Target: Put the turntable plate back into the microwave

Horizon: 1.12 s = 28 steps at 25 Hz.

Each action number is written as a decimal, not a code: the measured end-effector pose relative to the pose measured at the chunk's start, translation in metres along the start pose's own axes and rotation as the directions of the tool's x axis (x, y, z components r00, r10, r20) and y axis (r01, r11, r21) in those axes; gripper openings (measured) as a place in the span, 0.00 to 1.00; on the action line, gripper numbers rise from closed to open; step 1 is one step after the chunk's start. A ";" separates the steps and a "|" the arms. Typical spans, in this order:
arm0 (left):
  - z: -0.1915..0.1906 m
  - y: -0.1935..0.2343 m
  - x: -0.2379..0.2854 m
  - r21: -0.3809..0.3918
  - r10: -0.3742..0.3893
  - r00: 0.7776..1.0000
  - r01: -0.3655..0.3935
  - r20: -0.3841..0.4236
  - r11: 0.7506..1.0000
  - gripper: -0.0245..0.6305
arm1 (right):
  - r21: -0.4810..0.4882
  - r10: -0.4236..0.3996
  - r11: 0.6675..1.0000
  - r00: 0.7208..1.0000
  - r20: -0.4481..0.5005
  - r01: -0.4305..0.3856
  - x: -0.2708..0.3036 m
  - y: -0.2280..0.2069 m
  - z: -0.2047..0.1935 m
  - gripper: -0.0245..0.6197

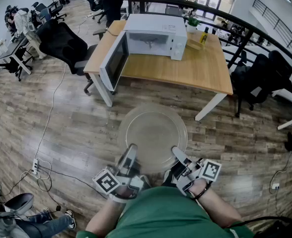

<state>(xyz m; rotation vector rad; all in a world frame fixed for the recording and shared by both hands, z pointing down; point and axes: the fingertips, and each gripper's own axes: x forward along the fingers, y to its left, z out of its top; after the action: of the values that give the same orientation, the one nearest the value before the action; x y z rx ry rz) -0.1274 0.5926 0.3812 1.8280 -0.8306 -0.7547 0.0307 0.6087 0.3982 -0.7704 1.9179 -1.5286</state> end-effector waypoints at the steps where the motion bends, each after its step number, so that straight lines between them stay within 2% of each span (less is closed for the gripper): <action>1: 0.000 0.002 0.000 -0.001 0.003 1.000 -0.003 0.000 1.000 0.13 | 0.005 -0.003 1.000 1.000 0.000 0.003 0.001 -0.002 -0.001 0.13; 13: 0.009 0.017 0.003 -0.035 0.007 1.000 -0.007 -0.012 0.999 0.13 | 0.015 -0.029 0.999 0.999 0.012 0.029 0.013 -0.010 -0.002 0.13; 20: 0.028 0.022 0.001 -0.031 -0.027 0.999 0.026 -0.019 0.999 0.14 | -0.065 -0.013 0.998 1.000 0.025 0.015 0.031 -0.001 -0.007 0.14; 23: 0.033 0.030 0.003 -0.035 -0.021 0.999 0.020 -0.027 0.999 0.14 | -0.051 -0.027 0.998 0.999 0.033 0.029 0.038 -0.006 -0.007 0.14; 26: 0.037 0.041 0.012 0.022 -0.003 0.999 0.004 -0.045 1.000 0.14 | -0.031 -0.052 0.998 0.998 0.038 0.053 0.042 -0.018 0.000 0.14; 28: 0.041 0.048 0.022 -0.008 -0.008 0.999 0.008 -0.034 1.000 0.13 | -0.018 -0.060 0.998 0.998 0.037 0.061 0.050 -0.027 0.007 0.14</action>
<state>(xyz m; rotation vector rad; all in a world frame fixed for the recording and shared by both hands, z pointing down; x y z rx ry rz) -0.1571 0.5396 0.4084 1.8328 -0.7978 -0.7293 0.0045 0.5620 0.4193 -0.8663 1.9015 -1.5236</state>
